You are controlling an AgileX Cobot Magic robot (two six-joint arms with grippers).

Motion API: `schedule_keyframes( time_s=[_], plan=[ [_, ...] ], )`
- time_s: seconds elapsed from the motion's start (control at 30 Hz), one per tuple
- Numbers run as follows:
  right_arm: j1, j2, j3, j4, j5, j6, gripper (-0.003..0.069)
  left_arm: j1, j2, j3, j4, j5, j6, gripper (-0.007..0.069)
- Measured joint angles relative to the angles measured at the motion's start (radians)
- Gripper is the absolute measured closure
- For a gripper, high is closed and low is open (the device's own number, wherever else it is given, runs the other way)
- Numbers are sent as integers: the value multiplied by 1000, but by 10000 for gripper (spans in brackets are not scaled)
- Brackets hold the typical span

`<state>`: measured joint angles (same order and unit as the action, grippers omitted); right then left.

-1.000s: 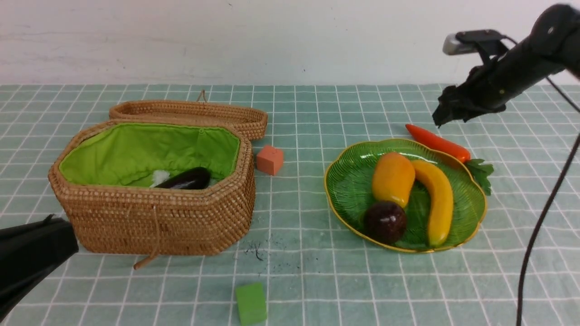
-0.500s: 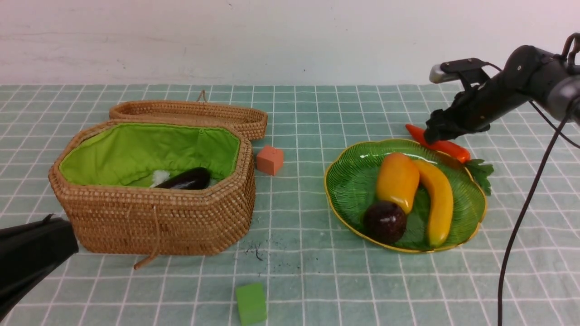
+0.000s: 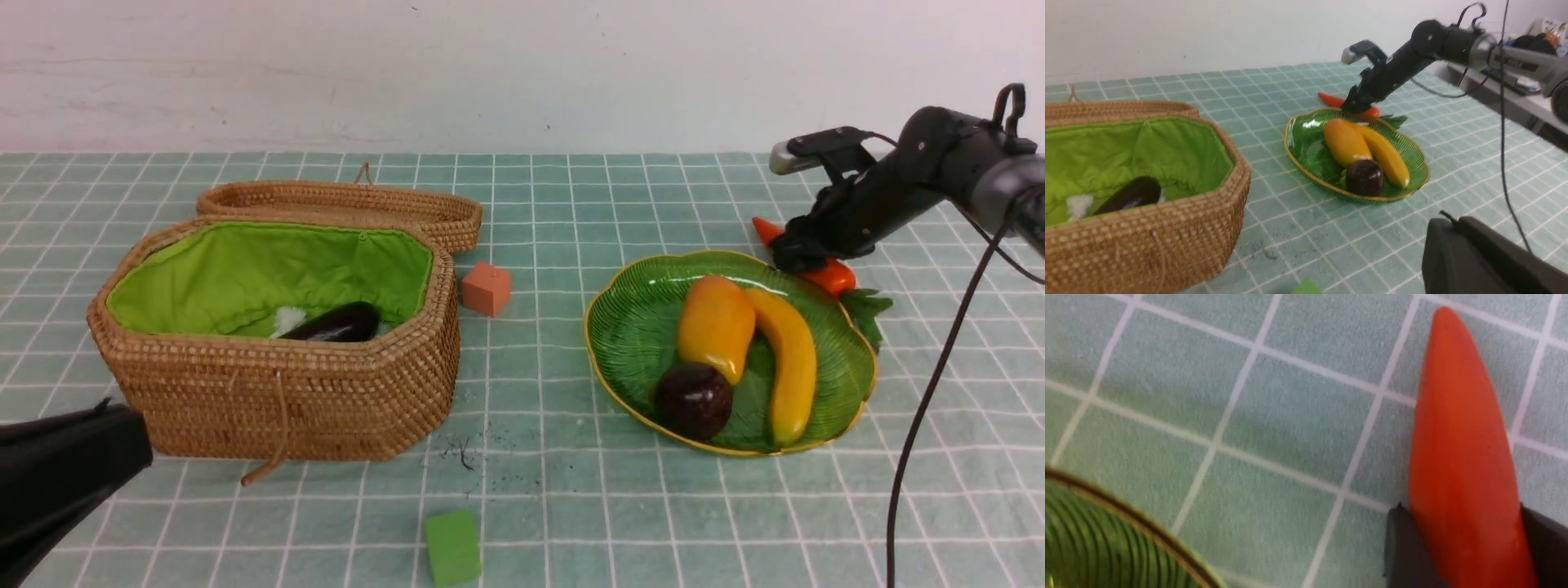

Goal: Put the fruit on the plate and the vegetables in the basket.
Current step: Use the right arm to grab a carrot and put it into the left basket

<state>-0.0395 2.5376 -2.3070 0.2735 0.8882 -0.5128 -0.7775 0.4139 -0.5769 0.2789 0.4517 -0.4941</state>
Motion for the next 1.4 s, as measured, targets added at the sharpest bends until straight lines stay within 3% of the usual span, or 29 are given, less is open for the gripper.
schedule_keyframes(
  time_s=[0.13, 0.3, 0.4, 0.43, 0.5, 0.57, 0.73, 0.9, 1.0, 1.03, 1.07, 1.13, 1.2, 1.27, 1.3, 1.33, 1.4],
  plan=[
    [0, -65, 6, -32, 135, 41, 347, 0, 0, 0, 8, 50, 0, 627],
    [19, -244, 7, 160, 293, 33, 347, 0, 0, 0, 18, 66, -8, 627],
    [136, -371, 0, 421, 307, -139, 347, 0, 0, -2, 145, 139, -85, 627],
    [146, -375, -1, 455, 306, -153, 347, 0, 0, -2, 166, 150, -98, 627],
    [285, -413, -2, 634, 280, -335, 347, 0, 0, -2, 277, 206, -189, 627],
    [412, -413, -3, 729, 220, -436, 347, 0, 0, -2, 368, 237, -299, 627],
    [624, -354, -3, 722, -18, -508, 347, 0, 0, -2, 426, 247, -381, 626],
    [747, -255, 1, 616, -261, -550, 343, 0, 0, -2, 428, 248, -391, 624],
    [773, -219, 5, 574, -351, -555, 265, 0, 0, -2, 428, 249, -393, 624],
    [779, -206, 7, 561, -364, -552, 179, 0, 0, -2, 428, 249, -393, 624],
    [779, -203, 9, 546, -348, -535, 76, 0, 0, -2, 428, 249, -393, 624],
    [778, -208, 9, 541, -327, -504, 26, 0, 0, -2, 428, 249, -393, 624],
    [765, -241, 9, 508, -227, -387, -8, 0, 0, -2, 427, 247, -393, 624],
    [754, -271, 9, 468, -144, -291, -6, 0, 0, -2, 427, 242, -393, 624],
    [734, -322, 9, 414, -12, -157, 15, 0, -1, -2, 427, 231, -393, 624],
    [715, -366, 9, 359, 94, -21, 57, 0, -1, -2, 427, 212, -391, 624],
    [686, -434, 8, 269, 244, 126, 135, 0, -1, -2, 415, 178, -376, 624]
  ],
)
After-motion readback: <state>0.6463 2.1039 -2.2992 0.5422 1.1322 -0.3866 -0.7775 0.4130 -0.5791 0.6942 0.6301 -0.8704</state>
